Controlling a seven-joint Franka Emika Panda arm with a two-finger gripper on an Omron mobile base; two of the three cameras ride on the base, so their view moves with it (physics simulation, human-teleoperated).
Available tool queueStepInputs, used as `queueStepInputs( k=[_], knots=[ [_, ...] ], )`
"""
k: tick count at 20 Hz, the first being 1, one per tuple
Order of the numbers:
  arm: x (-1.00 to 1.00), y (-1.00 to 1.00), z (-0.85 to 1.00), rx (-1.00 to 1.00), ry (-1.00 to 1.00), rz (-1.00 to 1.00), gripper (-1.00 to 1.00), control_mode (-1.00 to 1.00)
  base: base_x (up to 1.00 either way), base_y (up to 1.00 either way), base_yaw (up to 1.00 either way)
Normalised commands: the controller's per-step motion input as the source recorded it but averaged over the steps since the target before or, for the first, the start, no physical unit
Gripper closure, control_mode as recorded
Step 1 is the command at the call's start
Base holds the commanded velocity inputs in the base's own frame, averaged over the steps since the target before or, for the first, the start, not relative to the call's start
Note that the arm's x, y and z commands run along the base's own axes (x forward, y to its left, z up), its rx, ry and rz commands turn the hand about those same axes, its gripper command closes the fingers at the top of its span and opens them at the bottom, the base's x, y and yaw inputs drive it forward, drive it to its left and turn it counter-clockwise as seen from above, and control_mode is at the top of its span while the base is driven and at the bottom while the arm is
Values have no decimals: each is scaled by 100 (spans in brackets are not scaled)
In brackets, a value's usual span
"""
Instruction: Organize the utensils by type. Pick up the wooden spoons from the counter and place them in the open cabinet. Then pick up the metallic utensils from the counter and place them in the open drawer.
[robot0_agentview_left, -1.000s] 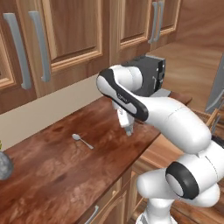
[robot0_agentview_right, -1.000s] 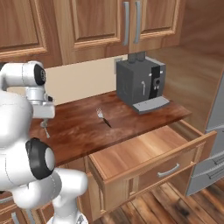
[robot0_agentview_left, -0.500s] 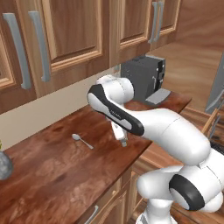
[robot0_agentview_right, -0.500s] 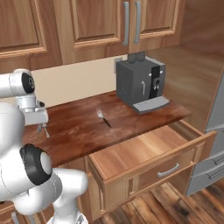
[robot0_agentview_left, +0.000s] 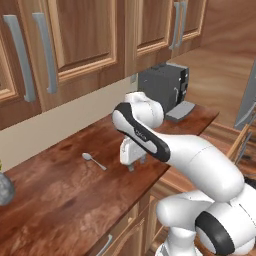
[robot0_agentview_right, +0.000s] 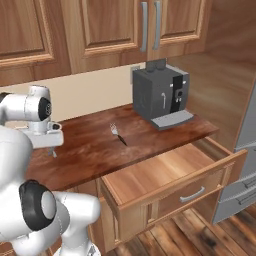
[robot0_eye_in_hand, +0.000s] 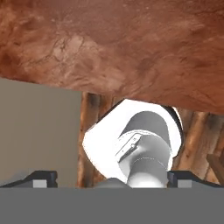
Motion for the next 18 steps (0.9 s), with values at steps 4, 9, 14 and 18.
queueStepInputs(
  k=[4,9,14,18],
  knots=[
    [67,31,-17,-10,-24,-39,-100,-100,0,0,0],
    [67,32,-13,-28,-18,-28,-100,-100,0,0,0],
    [68,32,-41,-21,-1,-18,-100,-100,0,0,0],
    [72,22,-35,-1,0,-13,-100,-100,0,0,0]
  ],
)
